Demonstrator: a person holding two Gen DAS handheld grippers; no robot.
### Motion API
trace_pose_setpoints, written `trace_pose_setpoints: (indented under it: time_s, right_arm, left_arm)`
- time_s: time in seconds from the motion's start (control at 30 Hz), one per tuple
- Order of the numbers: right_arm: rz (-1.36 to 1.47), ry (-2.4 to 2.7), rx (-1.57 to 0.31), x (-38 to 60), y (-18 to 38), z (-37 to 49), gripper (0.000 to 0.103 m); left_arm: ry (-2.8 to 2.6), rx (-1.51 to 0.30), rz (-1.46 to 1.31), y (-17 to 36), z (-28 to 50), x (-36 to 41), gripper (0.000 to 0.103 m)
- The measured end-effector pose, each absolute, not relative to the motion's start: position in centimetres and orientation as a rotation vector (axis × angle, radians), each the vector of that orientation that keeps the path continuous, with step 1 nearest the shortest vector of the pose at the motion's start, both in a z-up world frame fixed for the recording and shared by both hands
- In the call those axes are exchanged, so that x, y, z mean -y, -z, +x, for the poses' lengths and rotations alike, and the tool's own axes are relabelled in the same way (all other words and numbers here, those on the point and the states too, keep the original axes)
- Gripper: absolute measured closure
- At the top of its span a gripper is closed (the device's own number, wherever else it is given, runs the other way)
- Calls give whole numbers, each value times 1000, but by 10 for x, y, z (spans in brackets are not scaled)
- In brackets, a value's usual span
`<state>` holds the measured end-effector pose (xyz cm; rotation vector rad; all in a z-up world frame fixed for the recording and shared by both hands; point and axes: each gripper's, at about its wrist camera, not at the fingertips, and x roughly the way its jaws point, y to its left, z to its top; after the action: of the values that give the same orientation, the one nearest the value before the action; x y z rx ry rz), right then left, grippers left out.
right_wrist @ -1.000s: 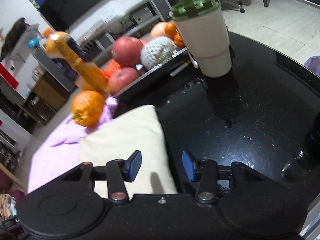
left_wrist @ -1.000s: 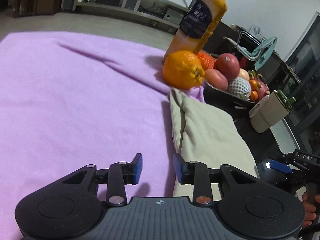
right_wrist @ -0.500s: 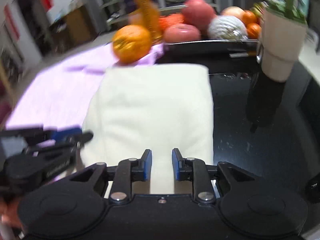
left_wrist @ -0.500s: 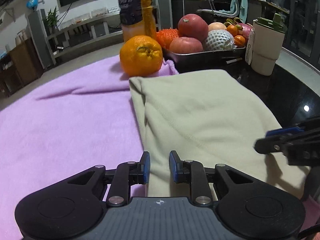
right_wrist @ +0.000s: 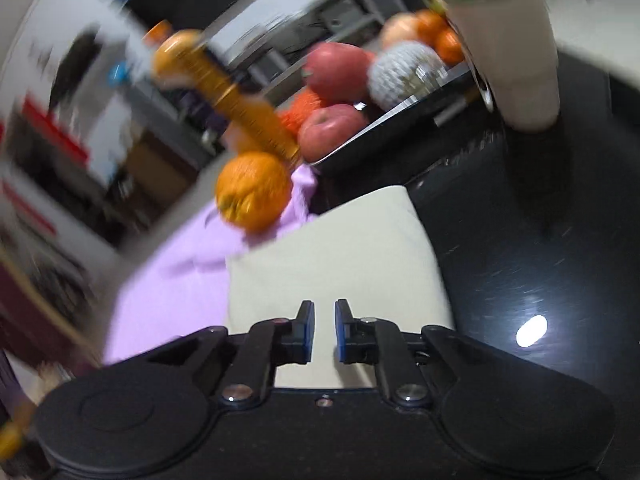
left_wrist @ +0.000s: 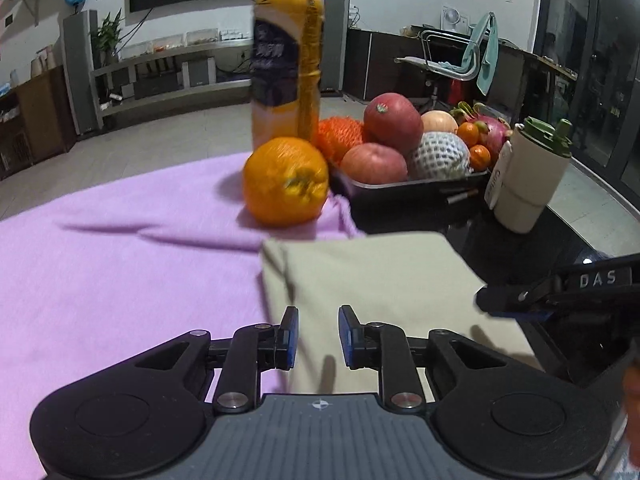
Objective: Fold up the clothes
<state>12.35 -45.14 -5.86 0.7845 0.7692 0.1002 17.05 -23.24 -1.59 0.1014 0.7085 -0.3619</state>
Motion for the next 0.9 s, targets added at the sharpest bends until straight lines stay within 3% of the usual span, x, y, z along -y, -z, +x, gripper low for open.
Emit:
trace_pose_setpoints:
  time_s: [0.17,0.27,0.37,0.5,0.7,0.9]
  right_arm:
    - [926,-131,-774,469,87,150,90]
    - [979,-77,-796,482,106,155,103]
    - [1027,-25,-761,494,108,148,103]
    - [920,76,-733,502,85,132,91]
    - [815,70,-804,492,51,90,87]
    - [610,19,-948,446,51,52,86]
  left_arm:
    - [260,-752,70,56,211,247,93]
    - [233,-758,-108,71,218,219,90]
    - [142,-769,-159,60,221,208,92]
    - [85,-768,-128,36,209,186,93]
    - [286,-815,-86,27,149,173,93]
    - [313,-873,83,58,100,197,89]
